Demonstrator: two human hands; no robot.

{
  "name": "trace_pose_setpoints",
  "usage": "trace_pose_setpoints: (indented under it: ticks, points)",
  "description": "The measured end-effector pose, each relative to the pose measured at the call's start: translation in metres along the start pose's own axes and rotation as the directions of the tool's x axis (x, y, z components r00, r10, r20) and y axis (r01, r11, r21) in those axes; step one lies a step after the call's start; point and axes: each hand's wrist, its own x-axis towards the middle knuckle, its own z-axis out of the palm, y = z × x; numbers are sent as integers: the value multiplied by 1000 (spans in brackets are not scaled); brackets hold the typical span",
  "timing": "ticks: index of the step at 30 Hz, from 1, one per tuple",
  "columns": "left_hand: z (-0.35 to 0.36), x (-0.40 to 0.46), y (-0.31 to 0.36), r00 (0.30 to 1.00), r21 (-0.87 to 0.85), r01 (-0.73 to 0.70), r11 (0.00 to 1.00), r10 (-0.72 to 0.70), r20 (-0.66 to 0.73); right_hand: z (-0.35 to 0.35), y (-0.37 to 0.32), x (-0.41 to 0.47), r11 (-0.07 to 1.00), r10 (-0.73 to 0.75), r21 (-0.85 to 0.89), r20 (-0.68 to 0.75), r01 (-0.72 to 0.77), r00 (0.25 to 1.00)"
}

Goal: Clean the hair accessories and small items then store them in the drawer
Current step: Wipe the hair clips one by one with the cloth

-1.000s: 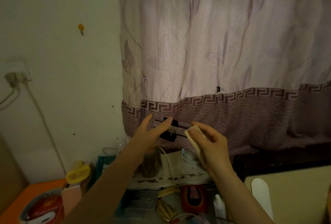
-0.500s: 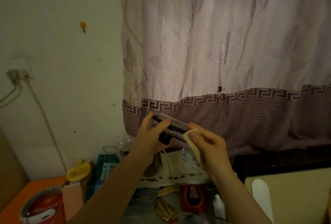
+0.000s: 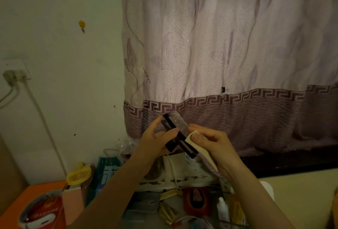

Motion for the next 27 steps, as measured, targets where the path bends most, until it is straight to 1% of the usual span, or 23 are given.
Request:
trace_pose_setpoints:
  ticks: [3, 7, 11, 14, 16, 19, 23, 27]
  points:
    - [-1, 0, 0, 1000, 18, -26, 999, 26, 10, 1, 6, 0, 995, -64, -72, 7, 65, 998]
    - [-6, -2, 0, 998, 74, -29, 997, 26, 53, 3, 10, 0, 989, -100, -105, 0, 99, 995]
    - [-9, -10, -1, 984, 127, -45, 991, 22, 179, 10, 5, -1, 979, -141, -147, 7, 141, 990]
    - [-9, -18, 0, 958, 164, -56, 985, 7, 286, 13, 2, 1, 974, -141, -183, -16, 136, 990]
    - [-8, -22, 0, 946, 191, -68, 979, 3, 326, 14, 2, 3, 967, -149, -216, -35, 138, 988]
    - [-7, -24, 0, 934, 226, -85, 970, -1, 358, 16, -1, 5, 963, -180, -211, -49, 166, 982]
    - [-5, -28, 3, 922, 263, -123, 957, 12, 388, 16, -4, 5, 953, -226, -213, -34, 214, 974]
    - [-6, -30, 4, 920, 285, -174, 943, 53, 388, 18, -8, 1, 961, -198, -208, -57, 183, 978]
